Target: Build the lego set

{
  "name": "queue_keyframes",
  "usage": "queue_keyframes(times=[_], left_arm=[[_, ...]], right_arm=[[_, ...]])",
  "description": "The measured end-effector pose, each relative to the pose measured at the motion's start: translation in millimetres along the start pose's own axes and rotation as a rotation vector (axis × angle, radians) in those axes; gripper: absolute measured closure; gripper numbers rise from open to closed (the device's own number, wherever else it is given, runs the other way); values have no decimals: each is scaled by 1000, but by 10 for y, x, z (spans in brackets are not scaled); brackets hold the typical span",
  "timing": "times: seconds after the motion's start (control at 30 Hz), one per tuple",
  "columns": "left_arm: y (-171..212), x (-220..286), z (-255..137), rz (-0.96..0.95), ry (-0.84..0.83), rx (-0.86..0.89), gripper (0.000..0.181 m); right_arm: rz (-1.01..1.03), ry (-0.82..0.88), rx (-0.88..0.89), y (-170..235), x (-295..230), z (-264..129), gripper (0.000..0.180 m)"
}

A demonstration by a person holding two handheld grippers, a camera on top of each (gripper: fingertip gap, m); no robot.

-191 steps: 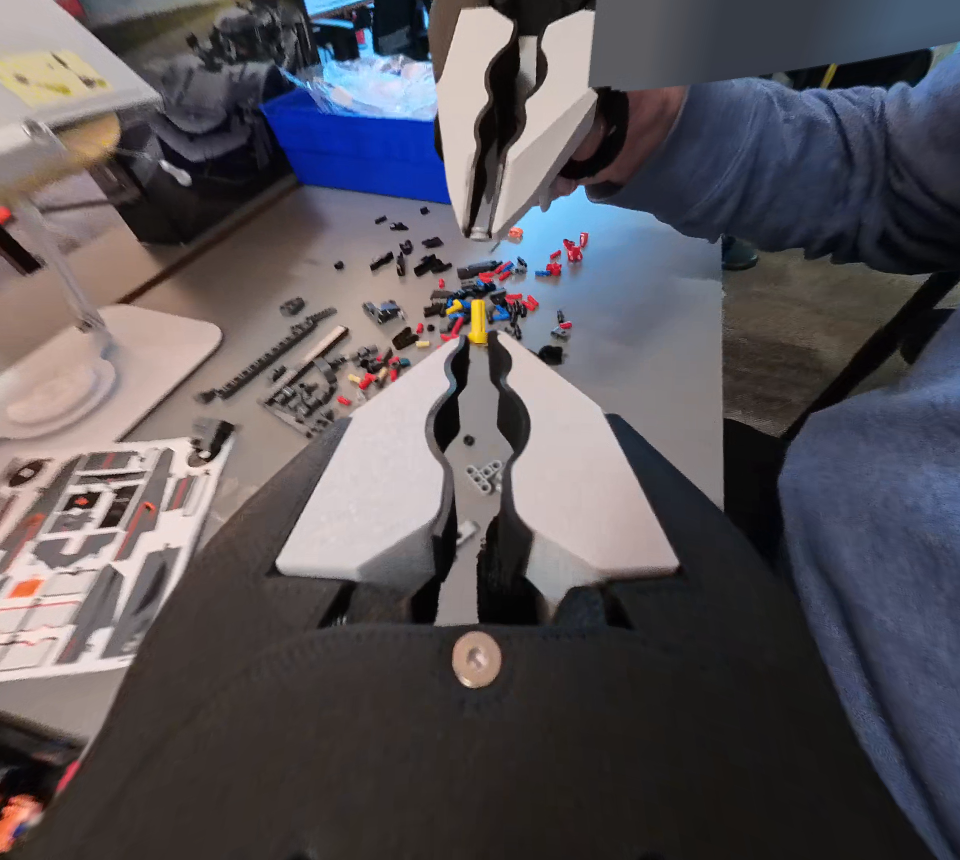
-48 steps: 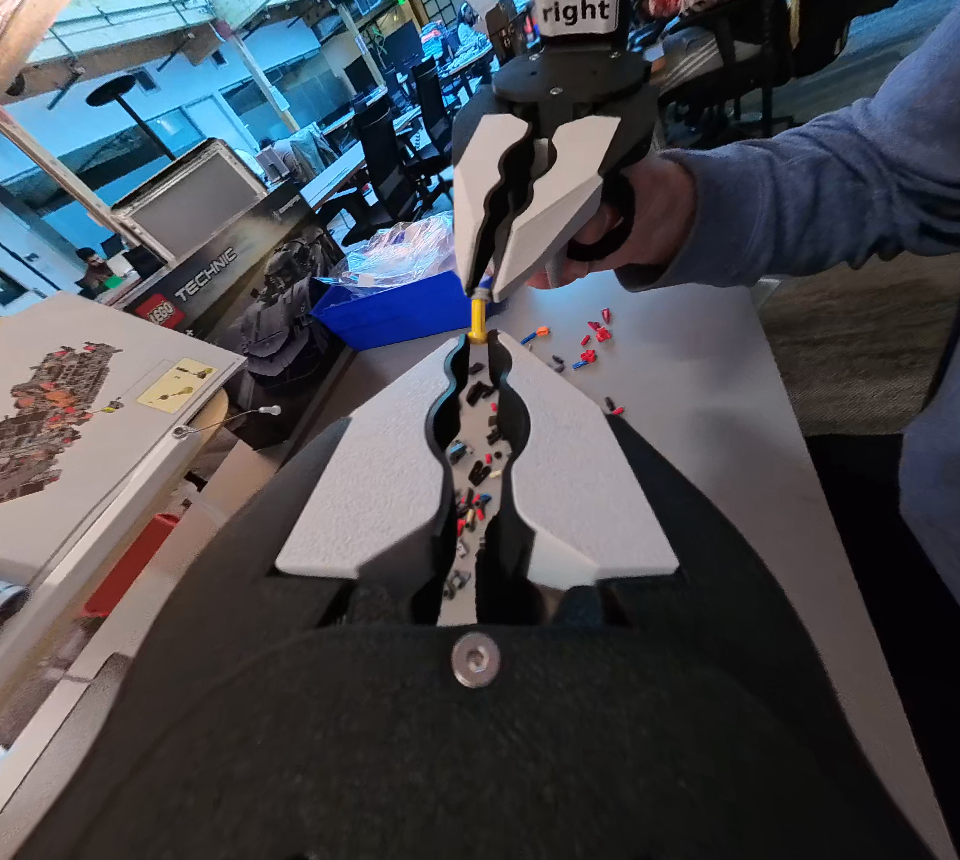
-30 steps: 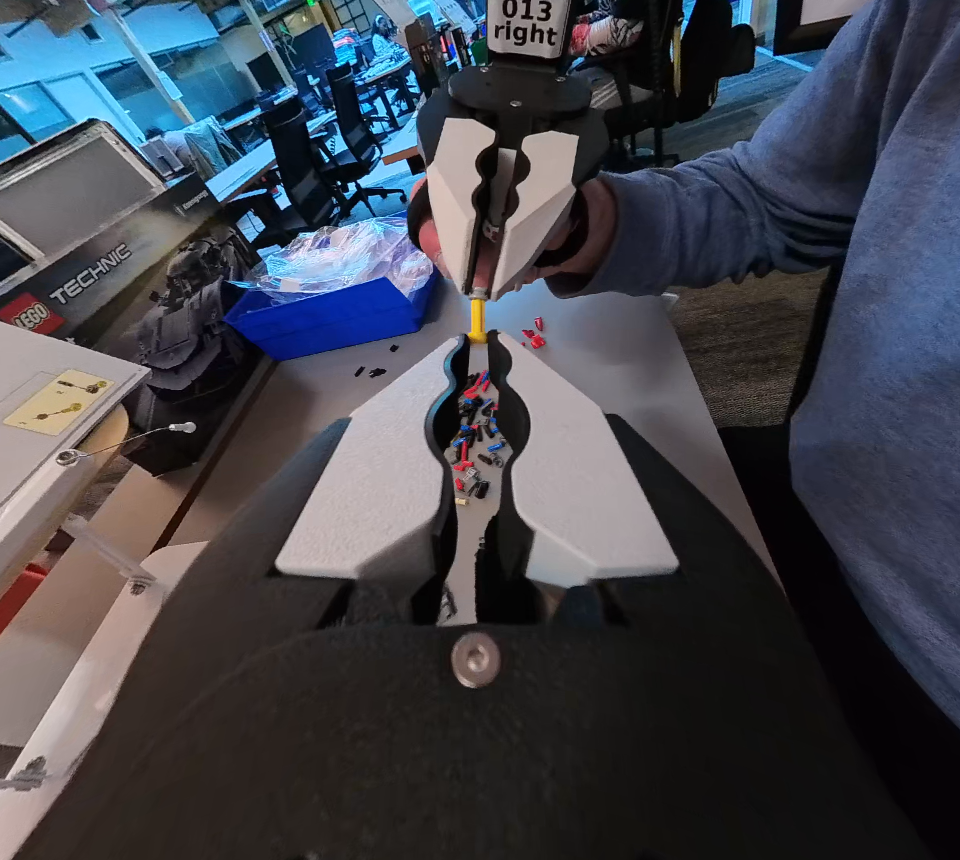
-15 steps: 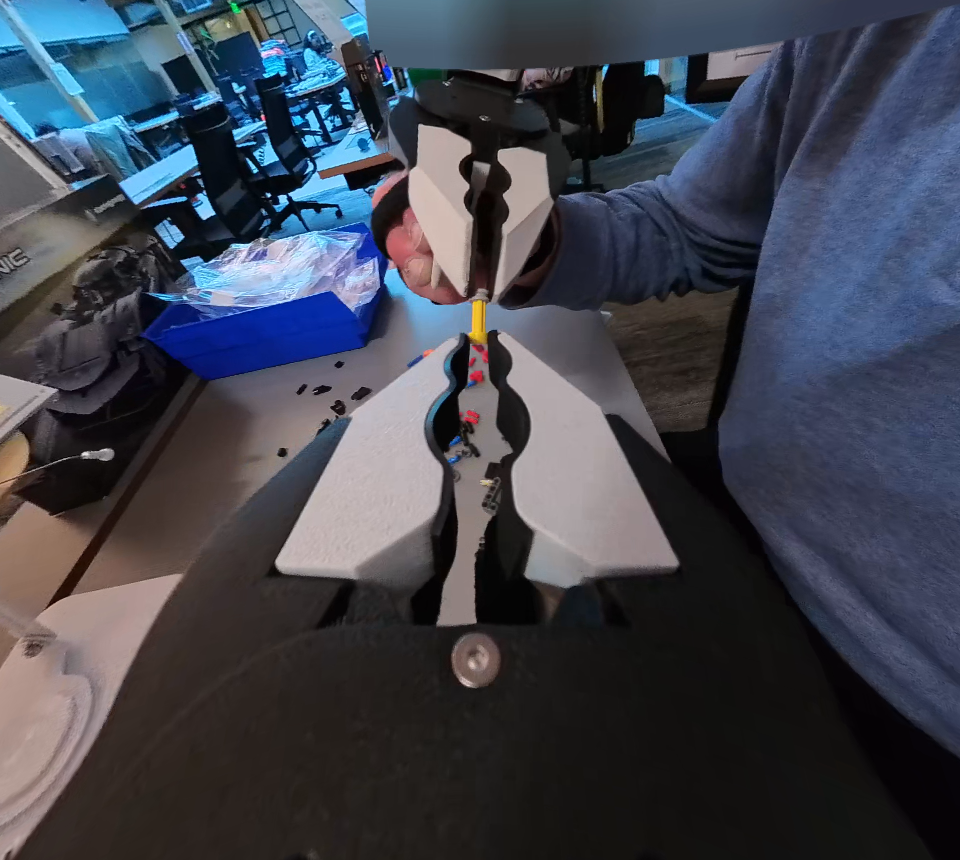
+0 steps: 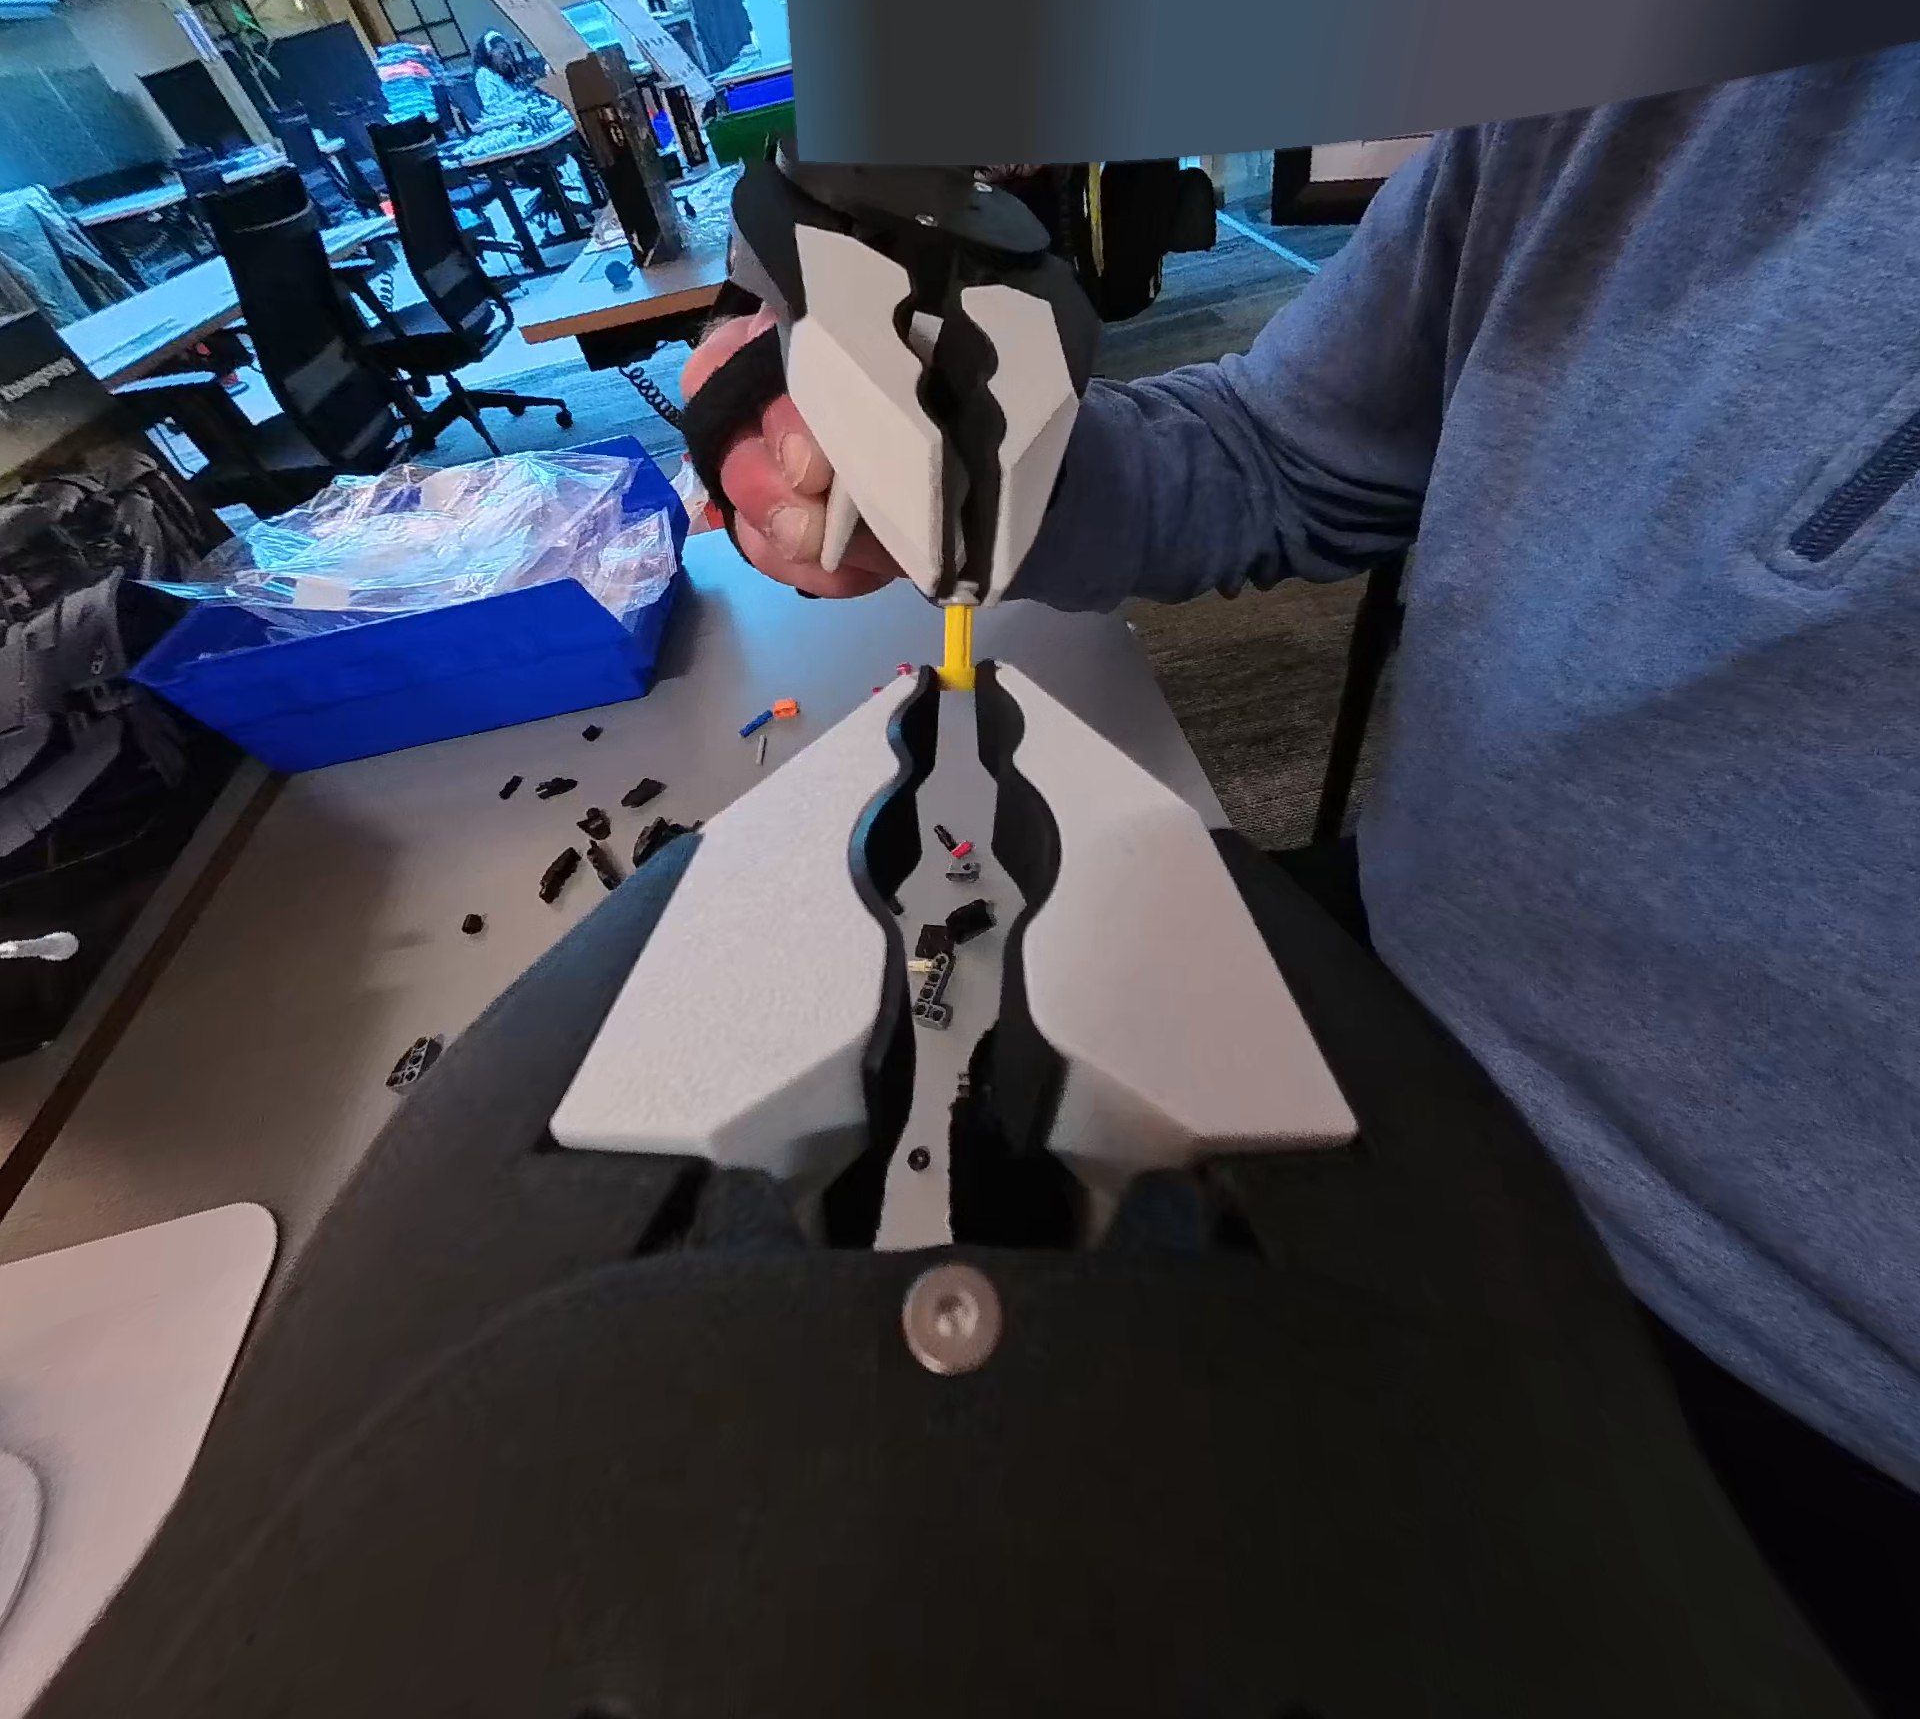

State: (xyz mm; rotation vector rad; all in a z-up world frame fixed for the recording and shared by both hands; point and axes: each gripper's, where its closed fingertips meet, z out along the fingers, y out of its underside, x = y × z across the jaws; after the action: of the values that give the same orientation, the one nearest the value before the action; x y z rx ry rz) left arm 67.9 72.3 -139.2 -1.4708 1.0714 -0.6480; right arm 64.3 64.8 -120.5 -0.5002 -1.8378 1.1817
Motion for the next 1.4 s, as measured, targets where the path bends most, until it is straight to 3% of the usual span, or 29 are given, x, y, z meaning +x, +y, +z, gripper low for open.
queue_keyframes(times=[0.37,0.7,1.4], left_arm=[[-12,14,15,-2,36,7,175],[34,-70,28,89,-59,-95,175],[47,-213,48,135,-182,-145,175]], right_arm=[[4,-16,13,-8,-13,-17,177],[20,3,-8,66,27,-33,177],[36,120,-6,130,136,-56,177]])
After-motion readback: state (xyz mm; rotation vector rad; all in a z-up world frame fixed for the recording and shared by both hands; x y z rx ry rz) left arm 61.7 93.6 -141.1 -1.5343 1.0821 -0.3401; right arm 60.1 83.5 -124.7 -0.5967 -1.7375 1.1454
